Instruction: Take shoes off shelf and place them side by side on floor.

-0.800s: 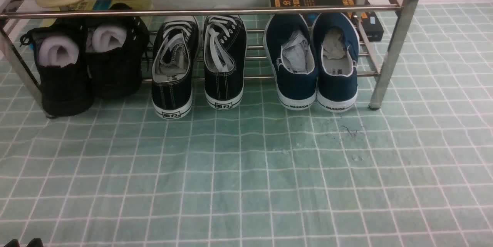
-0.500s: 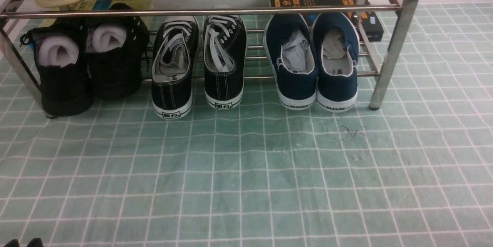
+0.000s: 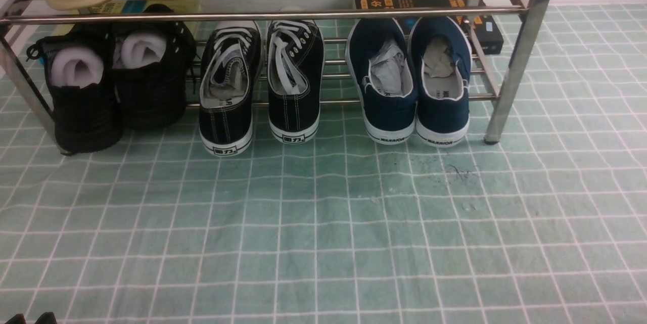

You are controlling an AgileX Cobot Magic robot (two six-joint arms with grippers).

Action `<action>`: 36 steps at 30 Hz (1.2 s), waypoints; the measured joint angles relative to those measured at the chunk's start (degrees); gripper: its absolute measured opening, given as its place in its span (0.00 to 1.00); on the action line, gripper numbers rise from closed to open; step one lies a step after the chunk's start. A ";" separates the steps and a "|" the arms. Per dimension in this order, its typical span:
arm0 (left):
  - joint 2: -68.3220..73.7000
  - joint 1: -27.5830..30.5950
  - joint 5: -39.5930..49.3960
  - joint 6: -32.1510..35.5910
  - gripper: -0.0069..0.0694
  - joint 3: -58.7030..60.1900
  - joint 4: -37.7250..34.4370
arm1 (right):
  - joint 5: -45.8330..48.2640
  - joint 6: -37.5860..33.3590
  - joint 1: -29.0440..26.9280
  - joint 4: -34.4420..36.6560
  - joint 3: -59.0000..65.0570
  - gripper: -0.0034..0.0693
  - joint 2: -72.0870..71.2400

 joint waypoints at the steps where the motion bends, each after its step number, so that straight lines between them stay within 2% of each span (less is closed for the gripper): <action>1: 0.00 0.00 0.00 0.00 0.41 0.00 0.00 | 0.00 0.00 0.00 0.00 0.00 0.38 0.00; 7: 0.00 0.00 0.00 0.00 0.41 0.00 0.00 | -0.07 0.25 0.00 1.35 0.00 0.38 0.00; 14: 0.00 0.00 0.00 0.00 0.41 0.00 0.00 | -0.32 11.29 0.00 27.32 0.41 0.38 0.00; 18: 0.00 0.00 0.00 0.00 0.41 0.00 0.00 | -0.21 12.77 0.00 36.26 0.54 0.38 0.00; 24: 0.00 0.00 0.00 0.00 0.41 0.00 0.00 | -0.58 11.46 0.00 37.97 0.59 0.36 0.00; 26: 0.00 0.00 0.00 0.00 0.41 0.00 0.00 | -0.52 5.79 0.00 37.98 0.32 0.28 0.00; 30: 0.00 0.00 0.00 0.00 0.41 0.00 0.00 | 1.44 -5.55 0.00 37.72 -6.07 0.05 2.04; 32: 0.00 0.00 0.00 0.00 0.41 0.00 0.00 | 2.17 -7.52 0.00 37.31 -8.65 0.04 3.87; 36: 0.00 0.00 0.00 0.00 0.41 0.00 0.00 | 12.26 -9.07 0.00 32.37 -22.64 0.05 18.40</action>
